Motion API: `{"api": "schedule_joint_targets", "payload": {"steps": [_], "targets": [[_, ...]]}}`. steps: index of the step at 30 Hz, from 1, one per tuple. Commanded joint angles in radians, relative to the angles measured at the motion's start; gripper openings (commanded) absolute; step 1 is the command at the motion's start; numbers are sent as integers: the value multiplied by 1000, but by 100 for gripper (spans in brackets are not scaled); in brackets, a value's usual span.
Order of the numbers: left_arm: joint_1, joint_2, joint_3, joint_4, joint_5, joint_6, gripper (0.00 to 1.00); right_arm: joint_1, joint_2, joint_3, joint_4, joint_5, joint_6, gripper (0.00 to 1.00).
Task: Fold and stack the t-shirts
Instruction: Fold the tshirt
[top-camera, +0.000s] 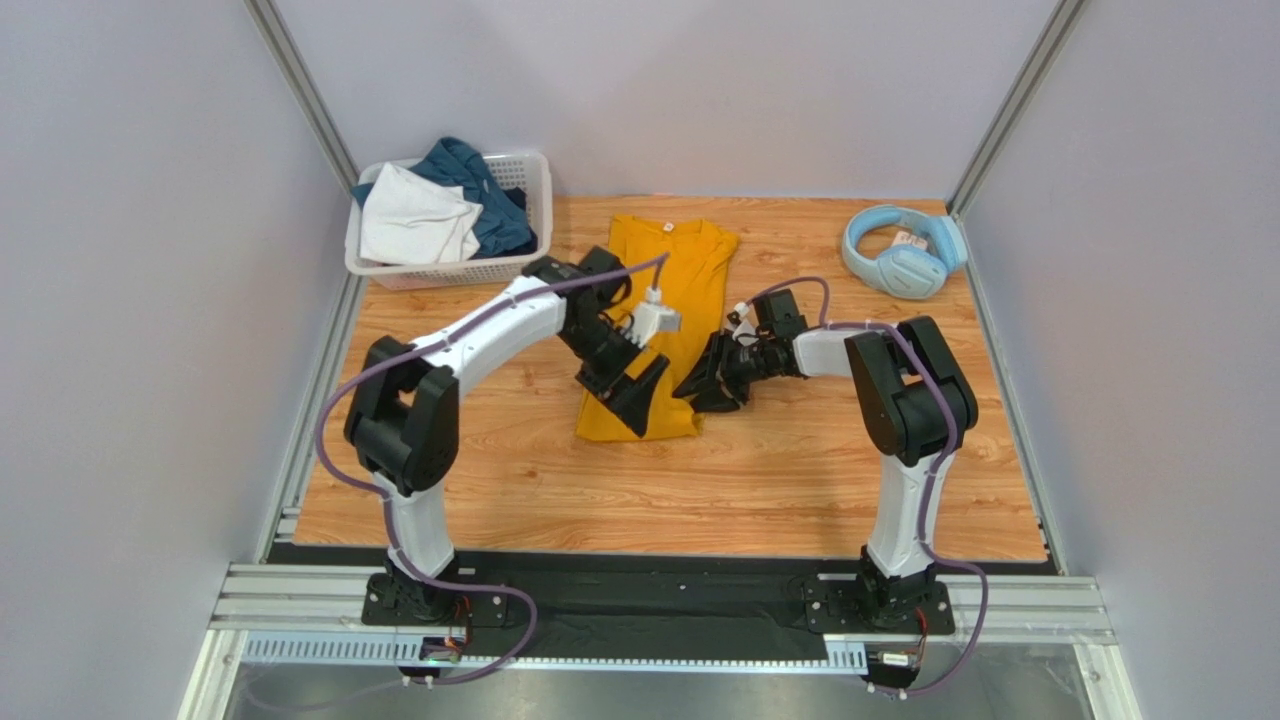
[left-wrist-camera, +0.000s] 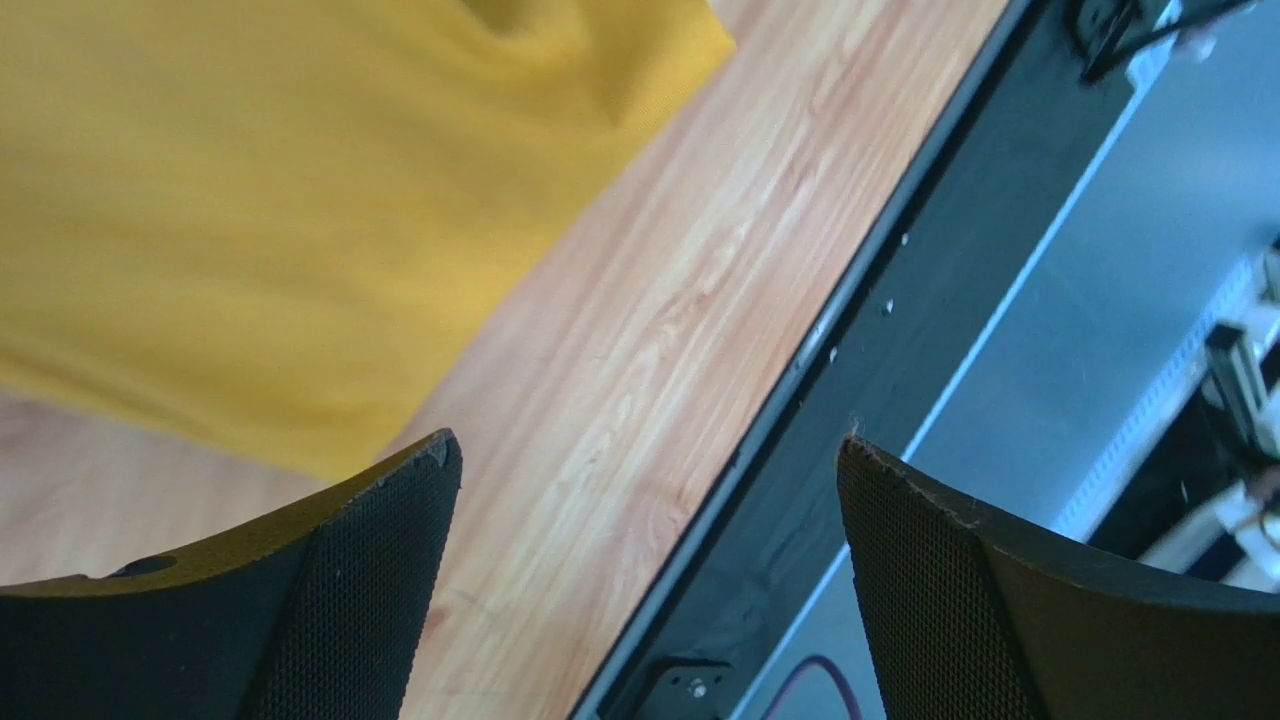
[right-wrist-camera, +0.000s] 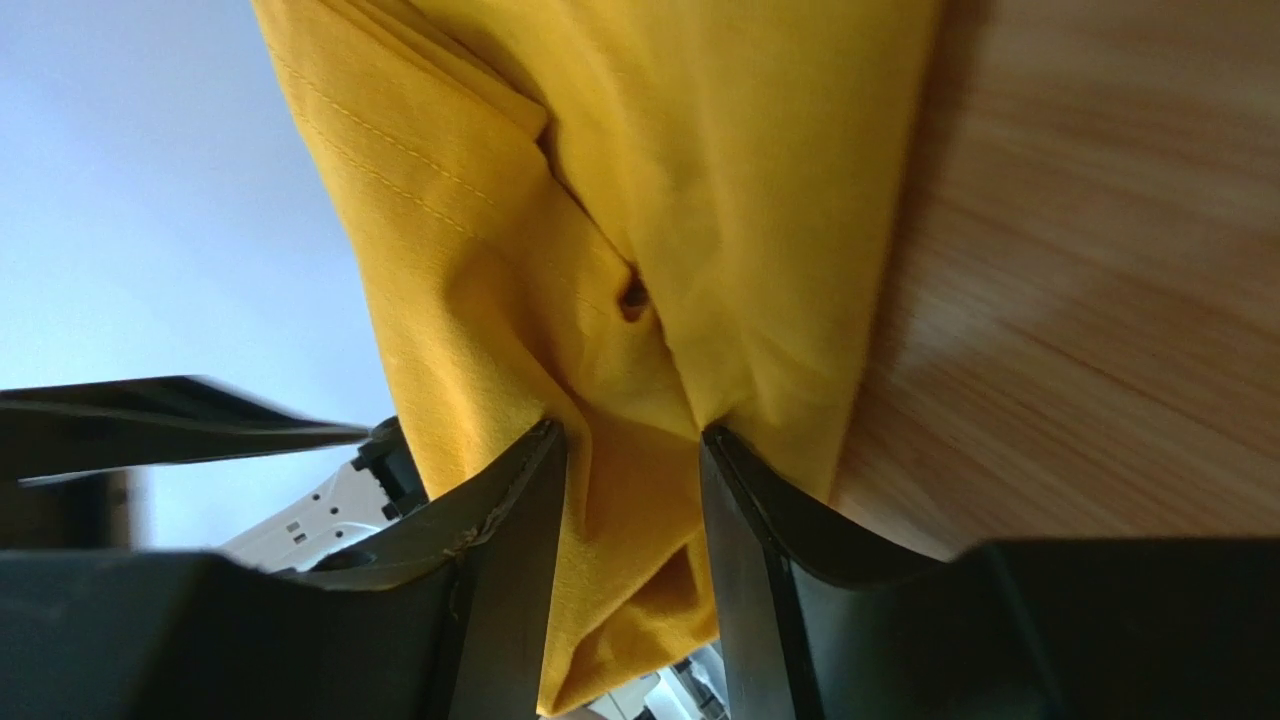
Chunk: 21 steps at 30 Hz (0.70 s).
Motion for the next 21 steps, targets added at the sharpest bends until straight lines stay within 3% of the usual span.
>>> {"api": "schedule_joint_targets", "payload": {"steps": [1,12,15,18,19,21], "targets": [[-47,105,-89,46,-9,27,100,14,0,42,141,-23,81,44],[-15,213,-115,120,-80,59,98,12,-38,47,233,-26,184,37],[1,204,-121,120,-78,68,98,15,-35,13,292,-29,216,31],[13,201,-124,114,-86,82,98,15,-32,-4,313,-23,238,12],[16,202,-126,114,-93,88,98,14,-32,-8,315,-23,236,0],[28,196,-135,112,-92,100,98,15,-38,-13,309,-21,233,0]]}}
